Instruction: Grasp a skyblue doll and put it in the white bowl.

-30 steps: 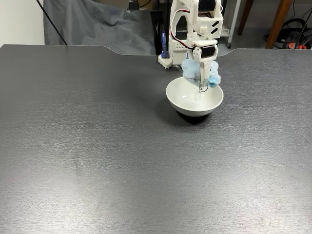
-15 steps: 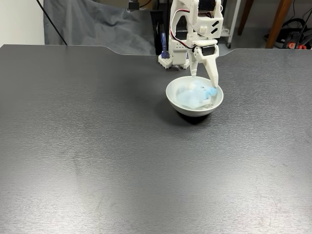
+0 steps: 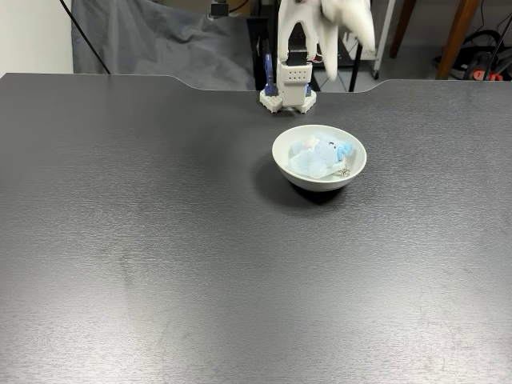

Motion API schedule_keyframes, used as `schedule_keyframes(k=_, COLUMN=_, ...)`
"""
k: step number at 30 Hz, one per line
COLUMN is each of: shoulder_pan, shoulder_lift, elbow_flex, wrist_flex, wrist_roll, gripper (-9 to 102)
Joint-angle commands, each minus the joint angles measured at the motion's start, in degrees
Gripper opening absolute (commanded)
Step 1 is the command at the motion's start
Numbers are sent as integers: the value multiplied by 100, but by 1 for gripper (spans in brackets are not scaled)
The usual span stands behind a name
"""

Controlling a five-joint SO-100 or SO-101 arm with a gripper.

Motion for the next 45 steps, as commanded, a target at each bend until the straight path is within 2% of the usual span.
schedule_keyframes(k=1, shoulder_pan=519, shoulder_lift=791, elbow_flex=-932, wrist_flex=237, wrist_roll=334, gripper=54)
schedule_keyframes(k=4, shoulder_pan=861, shoulder_lift=1081, elbow_flex=-932, wrist_flex=659, wrist_roll=308, gripper=51)
schedule_keyframes(k=7, shoulder_pan=958, shoulder_lift=1345, elbow_flex=-896, wrist_flex=1055, wrist_roll=299, gripper=41)
schedule_keyframes(k=14, shoulder_pan=896, shoulder_lift=1679, elbow_flex=-879, wrist_flex=1090, wrist_roll=281, gripper=-3)
schedule_keyframes(k=21, shoulder_pan=932, shoulder_lift=2909, elbow_flex=-457, wrist_flex=1134, wrist_roll=281, gripper=6)
schedule_keyframes(k=25, shoulder_pan=896, shoulder_lift=4157, elbow_flex=404, wrist_flex=1081, wrist_roll=334, gripper=6)
schedule_keyframes(k=30, shoulder_pan=888, shoulder_lift=4878, elbow_flex=1564, wrist_flex=668, wrist_roll=369, gripper=-2)
schedule_keyframes(k=37, shoulder_pan=879, shoulder_lift=5150, elbow_flex=3858, wrist_flex=-703, wrist_roll=378, gripper=-1)
schedule_keyframes(k=45, shoulder_pan=879, shoulder_lift=8147, elbow_flex=7523, wrist_flex=-1046, wrist_roll=369, gripper=-1)
